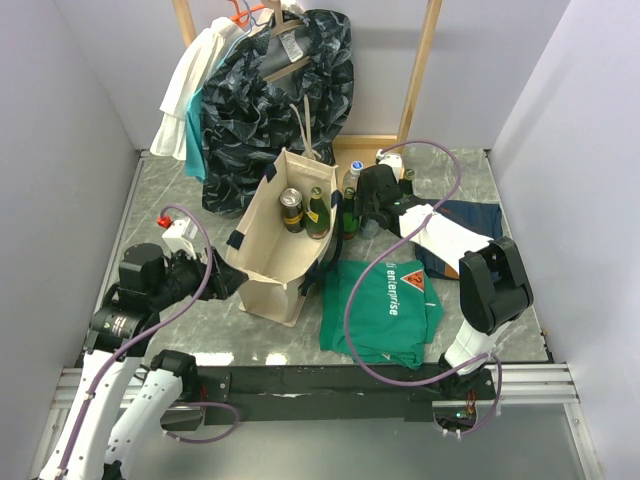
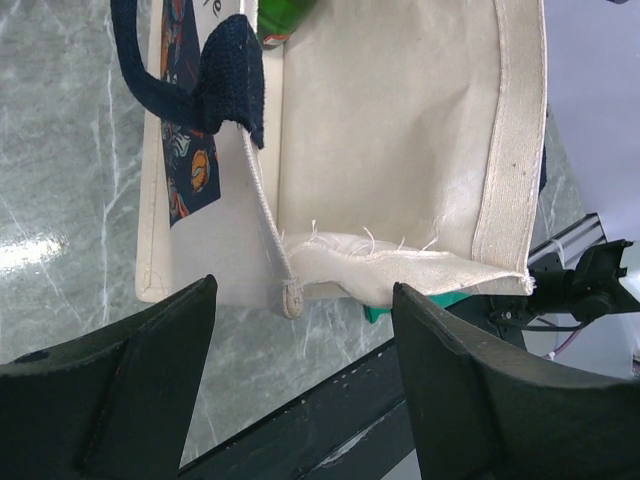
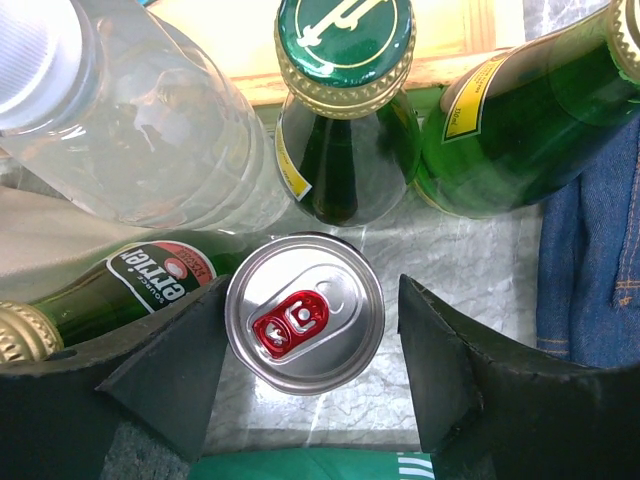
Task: Take the beverage out of the canvas bag
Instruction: Place the drink at the center of the board, then take out the drink from the canvas bag.
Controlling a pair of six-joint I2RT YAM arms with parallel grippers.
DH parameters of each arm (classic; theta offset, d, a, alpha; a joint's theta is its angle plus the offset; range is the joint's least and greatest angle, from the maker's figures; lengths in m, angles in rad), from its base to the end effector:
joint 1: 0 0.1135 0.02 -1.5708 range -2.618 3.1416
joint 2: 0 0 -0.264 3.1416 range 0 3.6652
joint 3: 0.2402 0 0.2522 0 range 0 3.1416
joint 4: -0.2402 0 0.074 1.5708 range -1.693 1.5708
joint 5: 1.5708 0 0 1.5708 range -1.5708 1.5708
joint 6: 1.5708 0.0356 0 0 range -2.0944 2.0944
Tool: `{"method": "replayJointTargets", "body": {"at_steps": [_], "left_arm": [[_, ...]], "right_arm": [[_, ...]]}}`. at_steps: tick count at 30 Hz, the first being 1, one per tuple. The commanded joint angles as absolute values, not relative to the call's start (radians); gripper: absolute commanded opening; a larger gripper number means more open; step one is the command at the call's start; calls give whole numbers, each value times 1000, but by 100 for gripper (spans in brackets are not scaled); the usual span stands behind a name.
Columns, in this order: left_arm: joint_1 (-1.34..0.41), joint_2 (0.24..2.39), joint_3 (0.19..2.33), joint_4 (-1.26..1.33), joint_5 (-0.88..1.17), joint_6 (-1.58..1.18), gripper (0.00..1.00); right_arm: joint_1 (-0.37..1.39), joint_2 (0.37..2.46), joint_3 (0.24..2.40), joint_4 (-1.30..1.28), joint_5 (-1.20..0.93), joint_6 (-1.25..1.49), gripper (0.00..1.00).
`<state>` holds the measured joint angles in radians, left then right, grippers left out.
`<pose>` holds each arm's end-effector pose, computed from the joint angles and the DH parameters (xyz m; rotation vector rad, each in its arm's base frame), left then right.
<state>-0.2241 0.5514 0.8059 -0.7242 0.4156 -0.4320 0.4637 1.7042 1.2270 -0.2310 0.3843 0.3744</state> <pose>0.1061 -0.0389 0.3233 0.0520 2.0993 -0.8276 0.3472 0.1587 0.2463 0.0990 2.2159 0.0211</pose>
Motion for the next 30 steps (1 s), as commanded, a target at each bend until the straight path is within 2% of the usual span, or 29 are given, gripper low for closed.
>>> {"method": "replayJointTargets", "body": {"at_steps": [1,14,30], "left_arm": [[-227,538,805,-718,399,-440,77],[-227,543,805,-715,397,-443,76],[-227,537,807,-715,397,-443,76]], "right_arm": [[457,1692,1273,-210,413,383,73],[456,1574,1267,-259,430,371,81],[459,1333,1279,-353,364,359,82]]}}
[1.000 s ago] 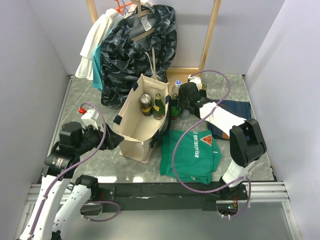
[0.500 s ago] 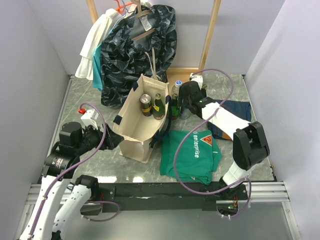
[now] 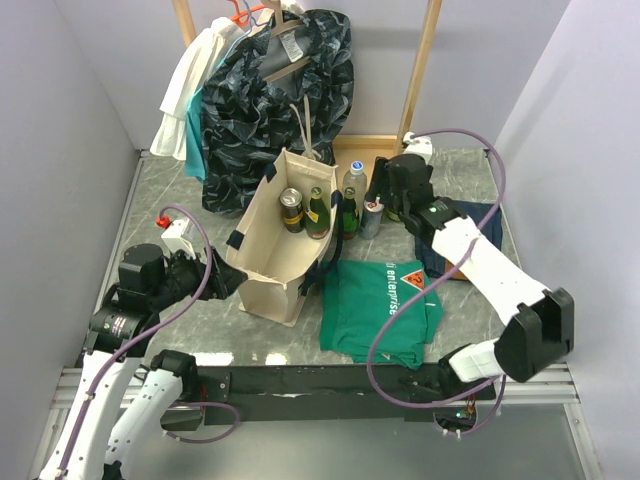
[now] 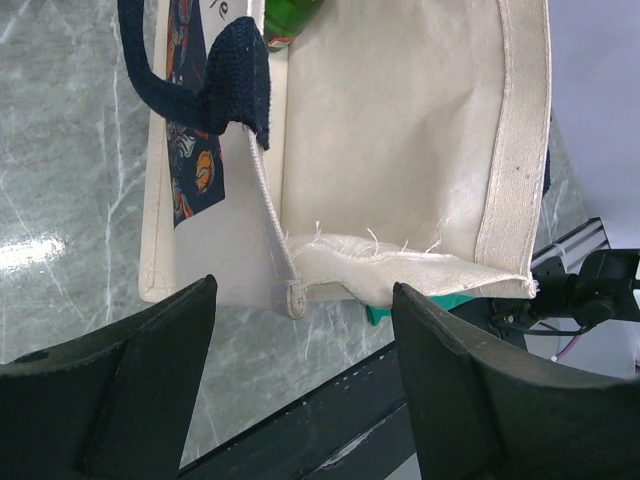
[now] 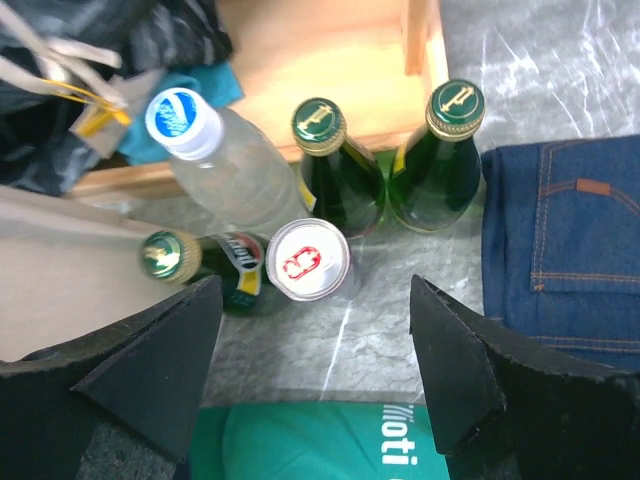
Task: Take the beverage out of the canvas bag
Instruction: Take out the drink from the canvas bag.
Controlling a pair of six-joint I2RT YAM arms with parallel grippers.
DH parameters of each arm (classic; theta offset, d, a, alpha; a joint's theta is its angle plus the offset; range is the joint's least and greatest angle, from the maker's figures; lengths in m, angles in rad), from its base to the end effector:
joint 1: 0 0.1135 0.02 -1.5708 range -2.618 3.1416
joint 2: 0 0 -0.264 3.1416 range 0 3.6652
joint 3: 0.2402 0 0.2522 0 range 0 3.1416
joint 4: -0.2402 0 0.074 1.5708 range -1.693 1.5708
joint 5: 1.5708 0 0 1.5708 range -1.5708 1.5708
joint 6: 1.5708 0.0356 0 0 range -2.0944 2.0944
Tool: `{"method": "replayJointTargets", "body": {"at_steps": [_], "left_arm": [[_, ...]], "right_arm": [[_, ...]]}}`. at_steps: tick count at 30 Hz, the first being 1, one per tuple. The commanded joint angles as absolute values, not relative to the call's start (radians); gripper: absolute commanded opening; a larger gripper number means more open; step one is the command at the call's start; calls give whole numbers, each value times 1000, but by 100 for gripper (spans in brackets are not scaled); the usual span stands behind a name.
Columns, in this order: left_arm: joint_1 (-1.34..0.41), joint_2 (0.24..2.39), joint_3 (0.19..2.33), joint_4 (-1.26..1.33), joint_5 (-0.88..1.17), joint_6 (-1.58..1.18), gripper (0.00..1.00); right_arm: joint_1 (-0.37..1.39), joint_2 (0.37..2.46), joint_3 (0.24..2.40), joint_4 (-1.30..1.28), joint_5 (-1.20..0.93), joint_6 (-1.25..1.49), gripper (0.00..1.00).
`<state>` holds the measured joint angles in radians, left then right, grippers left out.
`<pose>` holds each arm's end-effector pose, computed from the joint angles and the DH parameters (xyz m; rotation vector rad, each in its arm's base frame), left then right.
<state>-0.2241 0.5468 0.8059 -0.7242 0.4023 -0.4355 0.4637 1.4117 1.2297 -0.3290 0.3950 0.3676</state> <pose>0.1054 -0.0383 0.3236 0.0408 2.0949 -0.8165 0.2952 0.1323 0.3366 0.1400 2.0360 0.1084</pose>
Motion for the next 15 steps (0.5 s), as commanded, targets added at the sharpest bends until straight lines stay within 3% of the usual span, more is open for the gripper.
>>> {"method": "replayJointTargets", "body": {"at_steps": [1,15], "left_arm": [[-227,535,807,-715,397,-443,76],[-227,537,805,-715,397,-446,76]], "right_arm": [[460,1325,1285,-357,351,356,82],[604,1370,1538,-497,143,267,82]]}}
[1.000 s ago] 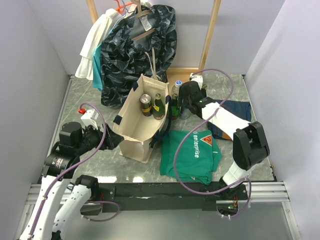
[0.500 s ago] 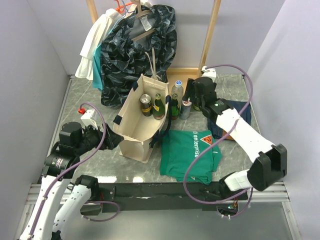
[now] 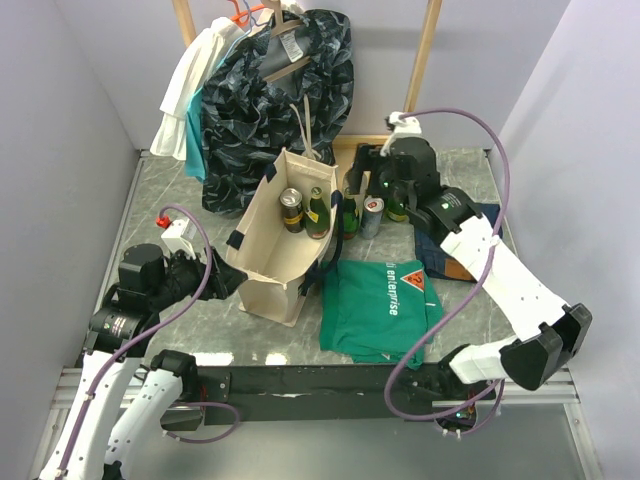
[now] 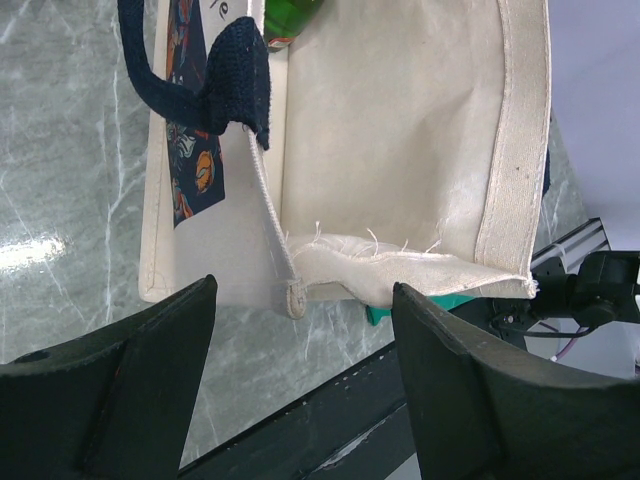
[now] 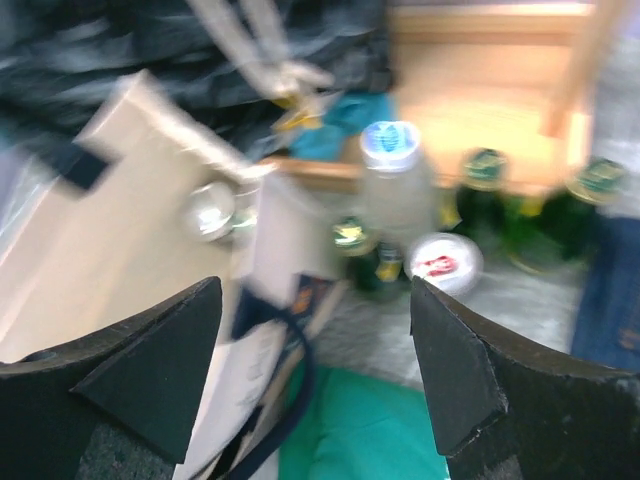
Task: Take the beverage out of the canvas bag
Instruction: Take out the drink from the canvas bag.
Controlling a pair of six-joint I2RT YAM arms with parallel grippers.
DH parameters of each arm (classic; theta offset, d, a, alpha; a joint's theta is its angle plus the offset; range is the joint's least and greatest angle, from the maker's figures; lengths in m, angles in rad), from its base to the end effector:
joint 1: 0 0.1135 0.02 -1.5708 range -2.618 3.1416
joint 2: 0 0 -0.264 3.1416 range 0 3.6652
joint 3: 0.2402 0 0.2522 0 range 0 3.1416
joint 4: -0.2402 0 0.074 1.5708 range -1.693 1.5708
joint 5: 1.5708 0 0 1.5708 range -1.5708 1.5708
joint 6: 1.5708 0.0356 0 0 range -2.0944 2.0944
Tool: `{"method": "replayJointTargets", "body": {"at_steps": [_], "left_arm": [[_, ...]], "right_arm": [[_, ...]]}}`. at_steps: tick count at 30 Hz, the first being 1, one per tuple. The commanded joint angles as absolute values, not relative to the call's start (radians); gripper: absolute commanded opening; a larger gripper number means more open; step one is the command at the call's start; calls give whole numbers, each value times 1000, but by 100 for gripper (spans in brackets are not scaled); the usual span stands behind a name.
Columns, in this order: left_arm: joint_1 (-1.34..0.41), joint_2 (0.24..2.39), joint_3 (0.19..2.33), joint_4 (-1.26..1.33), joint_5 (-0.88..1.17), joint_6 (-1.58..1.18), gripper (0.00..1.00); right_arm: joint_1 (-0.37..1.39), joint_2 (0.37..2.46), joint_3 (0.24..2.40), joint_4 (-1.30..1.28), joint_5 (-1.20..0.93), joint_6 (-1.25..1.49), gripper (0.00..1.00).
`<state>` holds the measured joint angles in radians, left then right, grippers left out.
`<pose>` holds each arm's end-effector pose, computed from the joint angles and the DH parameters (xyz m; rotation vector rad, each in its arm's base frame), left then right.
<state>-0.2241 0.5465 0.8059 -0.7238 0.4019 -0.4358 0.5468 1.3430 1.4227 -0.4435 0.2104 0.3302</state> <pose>0.1054 -0.0383 0.3237 0.0404 2.0942 -0.8163 0.2614 0.1504 0.4113 -0.0693 1.9439 0.3823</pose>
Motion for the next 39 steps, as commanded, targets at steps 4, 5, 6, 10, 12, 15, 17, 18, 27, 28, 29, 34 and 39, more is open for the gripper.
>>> {"method": "replayJointTargets", "body": {"at_steps": [4,5,6,10,12,15,17,18,27,28,29,34,39], "left_arm": [[-227,537,805,-713,396,-445,76],[-227,537,804,-715,394,-446,76],[-227,534,805,-715,396,-446,76],[-227,534,805,-715,393,-448,76],[-227,532,805,-715,390,-448,76],[-227,534,805,-713,393,-448,76],[-227,535,805,-715,394,-445,76],[-227,537,805,-715,397,-445,76],[-227,529,807,-716,394,-443,76],[-227,529,807,-716,394,-443,76],[-227,528,807,-715,394,-443,76],[-227,532,807,-716,399,-442,76],[-229,535,807,-716,403,-439,76]], "right_arm": [[713,1443,1629,-544,169,215,82],[732,1475,1644,-560,195,207,82],[745,1489,1672,-566,201,193,82],[793,1543,1703,-554,215,192,82],[805,1551,1704,-538,195,199,82],[810,1557,1706,-523,169,199,82],[810,1572,1706,-520,146,198,82],[810,1580,1713,-526,140,195,82],[822,1752,1879,-670,169,183,79],[825,1759,1891,-676,178,183,79],[824,1775,1913,-689,198,180,79],[822,1815,1968,-713,250,178,79],[822,1867,2022,-750,296,183,80]]}}
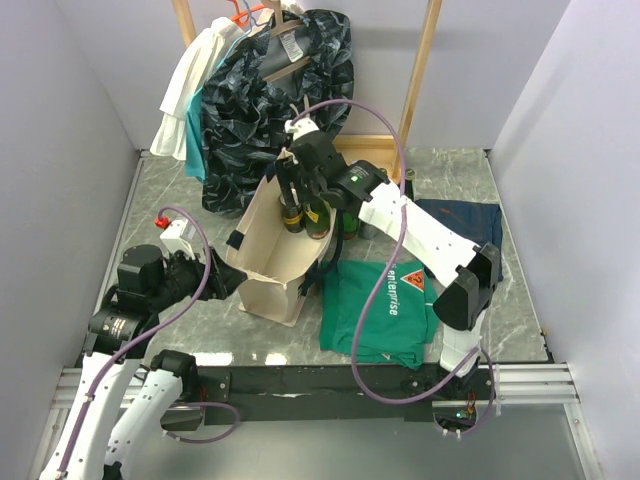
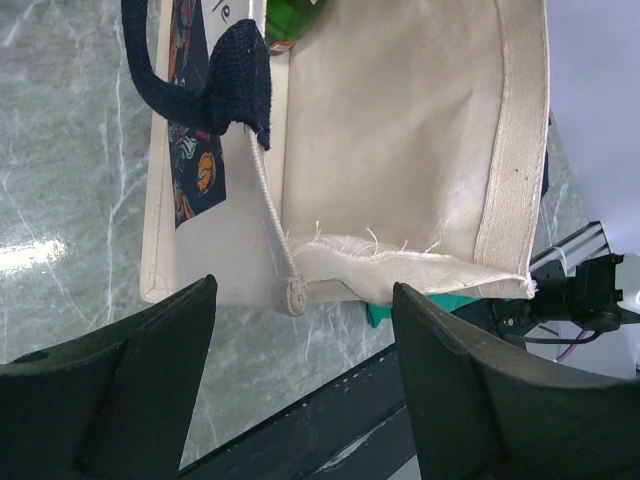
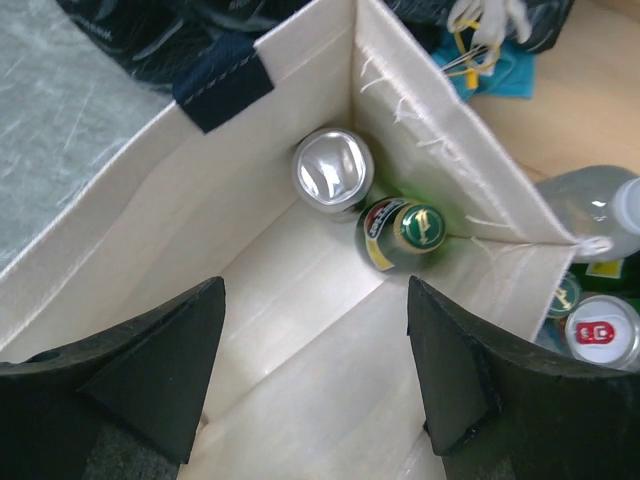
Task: Take the beverage out of the canvas bag
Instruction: Take out the drink from the canvas bag.
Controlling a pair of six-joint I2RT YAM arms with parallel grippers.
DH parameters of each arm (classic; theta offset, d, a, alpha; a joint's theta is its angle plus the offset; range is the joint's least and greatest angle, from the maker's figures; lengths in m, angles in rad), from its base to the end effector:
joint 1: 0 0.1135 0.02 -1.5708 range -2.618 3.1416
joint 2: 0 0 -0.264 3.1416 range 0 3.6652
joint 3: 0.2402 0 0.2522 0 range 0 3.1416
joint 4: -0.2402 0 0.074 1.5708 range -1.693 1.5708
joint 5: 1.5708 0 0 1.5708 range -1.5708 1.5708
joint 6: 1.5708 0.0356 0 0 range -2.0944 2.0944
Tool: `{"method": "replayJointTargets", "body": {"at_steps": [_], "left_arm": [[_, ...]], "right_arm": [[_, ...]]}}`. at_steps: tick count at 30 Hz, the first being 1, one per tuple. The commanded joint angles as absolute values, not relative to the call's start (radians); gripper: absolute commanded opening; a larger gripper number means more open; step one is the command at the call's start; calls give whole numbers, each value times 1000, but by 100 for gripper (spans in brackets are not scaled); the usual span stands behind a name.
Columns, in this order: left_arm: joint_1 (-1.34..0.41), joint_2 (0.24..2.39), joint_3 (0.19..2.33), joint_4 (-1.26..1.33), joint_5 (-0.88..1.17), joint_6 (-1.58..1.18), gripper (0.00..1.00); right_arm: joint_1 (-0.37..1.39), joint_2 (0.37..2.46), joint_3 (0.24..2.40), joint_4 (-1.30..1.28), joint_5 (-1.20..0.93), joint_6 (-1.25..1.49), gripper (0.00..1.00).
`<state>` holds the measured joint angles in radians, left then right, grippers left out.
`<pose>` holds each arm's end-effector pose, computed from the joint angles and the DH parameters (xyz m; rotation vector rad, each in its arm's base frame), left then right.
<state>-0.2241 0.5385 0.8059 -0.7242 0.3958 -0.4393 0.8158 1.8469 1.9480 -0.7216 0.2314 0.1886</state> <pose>0.1039 -0.0378 0.3244 0.0347 2.0870 -0.8127 0.2924 0.2988 0.3887 -0.5501 2.1199 0.3187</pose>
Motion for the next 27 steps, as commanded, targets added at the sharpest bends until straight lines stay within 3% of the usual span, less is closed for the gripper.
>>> {"method": "replayJointTargets", "body": {"at_steps": [1,12,27], "left_arm": [[-227,534,807,-716,402,-439,76],[-227,534,807,-718,402,-439,77],[-227,535,807,-718,400,-437,76]], "right_arm": [[822,1874,2029,-758,311,183,80],[818,1951,2079,-801,367,205,80],[802,1936,1957,-670,400,297,79]]}}
